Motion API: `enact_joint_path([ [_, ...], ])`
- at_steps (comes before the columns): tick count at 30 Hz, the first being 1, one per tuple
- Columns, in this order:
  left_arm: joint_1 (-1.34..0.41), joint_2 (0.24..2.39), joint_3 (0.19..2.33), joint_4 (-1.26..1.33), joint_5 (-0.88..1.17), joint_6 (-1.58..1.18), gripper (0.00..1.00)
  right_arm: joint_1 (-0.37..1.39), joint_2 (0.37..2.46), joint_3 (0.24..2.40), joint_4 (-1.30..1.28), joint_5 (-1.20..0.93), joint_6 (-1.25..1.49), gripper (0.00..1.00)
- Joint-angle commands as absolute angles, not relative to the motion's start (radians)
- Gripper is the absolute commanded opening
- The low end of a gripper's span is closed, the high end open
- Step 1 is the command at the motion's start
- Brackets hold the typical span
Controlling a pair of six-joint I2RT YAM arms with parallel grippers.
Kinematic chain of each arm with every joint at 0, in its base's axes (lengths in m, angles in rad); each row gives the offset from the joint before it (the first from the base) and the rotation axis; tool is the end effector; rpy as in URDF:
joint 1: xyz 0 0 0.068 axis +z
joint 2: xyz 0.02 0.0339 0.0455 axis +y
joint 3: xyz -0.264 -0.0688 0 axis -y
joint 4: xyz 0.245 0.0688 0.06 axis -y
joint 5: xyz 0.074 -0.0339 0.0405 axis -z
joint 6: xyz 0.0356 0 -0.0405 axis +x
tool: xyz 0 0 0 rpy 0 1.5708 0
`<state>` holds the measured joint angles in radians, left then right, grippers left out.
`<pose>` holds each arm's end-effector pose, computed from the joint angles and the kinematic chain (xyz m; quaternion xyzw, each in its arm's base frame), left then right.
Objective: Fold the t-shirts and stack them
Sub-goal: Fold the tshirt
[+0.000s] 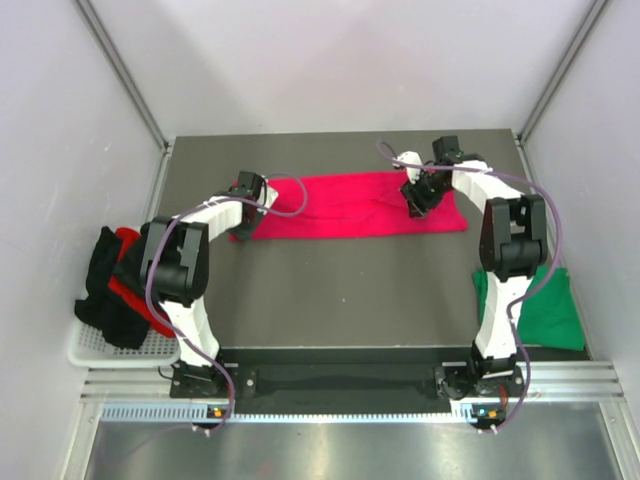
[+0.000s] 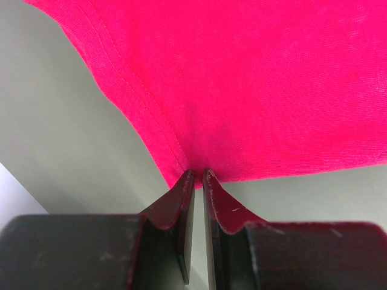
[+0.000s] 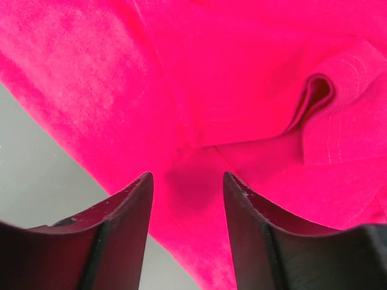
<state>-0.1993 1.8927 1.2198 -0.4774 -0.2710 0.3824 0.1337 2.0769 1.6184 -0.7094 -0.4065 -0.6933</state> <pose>0.3712 -0.0652 0.1593 0.2509 0.9364 0.1505 0.1938 0.4303 0.0721 0.1916 -0.4226 0.8625 0.1360 0.2430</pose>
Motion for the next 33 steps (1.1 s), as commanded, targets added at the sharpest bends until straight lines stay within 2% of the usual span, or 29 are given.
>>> enact_joint_path([
  [1, -0.192, 1.887, 1.181, -0.476, -0.256, 0.359, 0.17, 0.15, 2.106, 1.67, -0.698, -0.437, -0.701, 0.48],
  [12, -0.192, 1.896, 1.181, -0.474, -0.255, 0.357, 0.17, 0.173, 2.181, 1.755, -0.666, -0.39, -0.663, 0.43],
  [15, -0.192, 1.899, 1.181, -0.474, -0.256, 0.356, 0.17, 0.178, 2.206, 1.787, -0.669, -0.373, -0.652, 0.33],
  [18, -0.192, 1.898, 1.178, -0.471, -0.258, 0.357, 0.16, 0.181, 2.214, 1.81, -0.68, -0.359, -0.65, 0.17],
  [19, -0.192, 1.898, 1.181, -0.471, -0.256, 0.357, 0.16, 0.183, 2.214, 1.812, -0.677, -0.353, -0.65, 0.09],
  [22, -0.192, 1.901, 1.181, -0.471, -0.253, 0.354, 0.16, 0.187, 2.191, 1.805, -0.661, -0.344, -0.65, 0.03],
  [26, -0.192, 1.901, 1.181, -0.476, -0.253, 0.356, 0.16, 0.215, 2.166, 1.848, -0.629, -0.314, -0.657, 0.02],
  [31, -0.192, 1.89, 1.167, -0.477, -0.259, 0.356, 0.16, 0.273, 2.264, 2.081, -0.634, -0.273, -0.646, 0.01],
  [32, -0.192, 1.887, 1.166, -0.48, -0.261, 0.354, 0.16, 0.279, 2.281, 2.112, -0.629, -0.262, -0.646, 0.02],
  [33, -0.192, 1.885, 1.167, -0.483, -0.261, 0.354, 0.16, 0.287, 2.298, 2.143, -0.618, -0.249, -0.635, 0.07],
])
